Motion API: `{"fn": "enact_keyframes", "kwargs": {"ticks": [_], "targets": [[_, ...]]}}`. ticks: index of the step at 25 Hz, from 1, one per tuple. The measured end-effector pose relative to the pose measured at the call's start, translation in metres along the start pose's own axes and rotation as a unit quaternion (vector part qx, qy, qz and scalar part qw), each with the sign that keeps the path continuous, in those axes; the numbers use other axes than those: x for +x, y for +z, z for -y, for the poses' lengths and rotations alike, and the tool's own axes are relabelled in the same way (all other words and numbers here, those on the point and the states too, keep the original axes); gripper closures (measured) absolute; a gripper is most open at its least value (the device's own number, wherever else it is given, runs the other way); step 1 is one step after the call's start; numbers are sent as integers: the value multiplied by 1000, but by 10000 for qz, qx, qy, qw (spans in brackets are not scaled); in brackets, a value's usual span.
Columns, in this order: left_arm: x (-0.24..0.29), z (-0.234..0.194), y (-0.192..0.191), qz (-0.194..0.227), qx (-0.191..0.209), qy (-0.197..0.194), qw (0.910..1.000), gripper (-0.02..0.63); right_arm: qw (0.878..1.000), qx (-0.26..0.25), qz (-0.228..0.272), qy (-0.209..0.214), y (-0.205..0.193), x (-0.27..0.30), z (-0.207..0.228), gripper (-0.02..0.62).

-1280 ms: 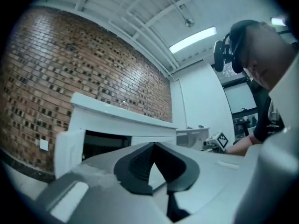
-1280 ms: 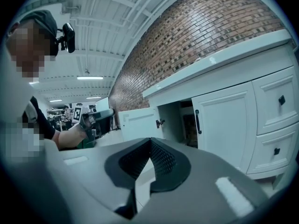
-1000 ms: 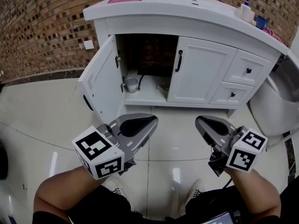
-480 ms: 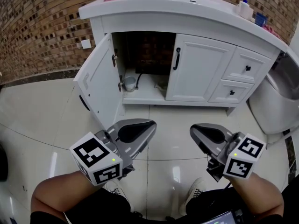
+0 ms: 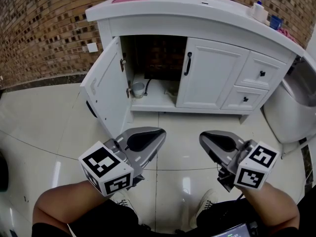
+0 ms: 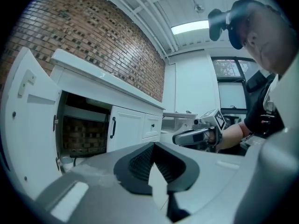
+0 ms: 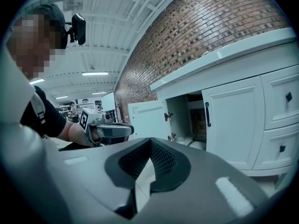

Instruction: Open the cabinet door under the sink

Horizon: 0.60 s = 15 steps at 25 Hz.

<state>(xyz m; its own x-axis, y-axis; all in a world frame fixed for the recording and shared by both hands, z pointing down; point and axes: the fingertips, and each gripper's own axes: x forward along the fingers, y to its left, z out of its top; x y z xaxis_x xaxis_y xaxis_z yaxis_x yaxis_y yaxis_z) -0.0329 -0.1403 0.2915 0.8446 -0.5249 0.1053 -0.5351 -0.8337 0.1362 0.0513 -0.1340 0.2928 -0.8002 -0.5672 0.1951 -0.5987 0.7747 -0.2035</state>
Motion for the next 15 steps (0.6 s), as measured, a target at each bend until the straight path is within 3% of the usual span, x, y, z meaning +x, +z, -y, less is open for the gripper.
{"fn": "enact_keyframes", "kwargs": {"ticks": [15], "targets": [[1, -7, -1, -26, -16, 70, 10000, 599, 9996, -245, -88, -139, 0, 0, 1, 591]]}}
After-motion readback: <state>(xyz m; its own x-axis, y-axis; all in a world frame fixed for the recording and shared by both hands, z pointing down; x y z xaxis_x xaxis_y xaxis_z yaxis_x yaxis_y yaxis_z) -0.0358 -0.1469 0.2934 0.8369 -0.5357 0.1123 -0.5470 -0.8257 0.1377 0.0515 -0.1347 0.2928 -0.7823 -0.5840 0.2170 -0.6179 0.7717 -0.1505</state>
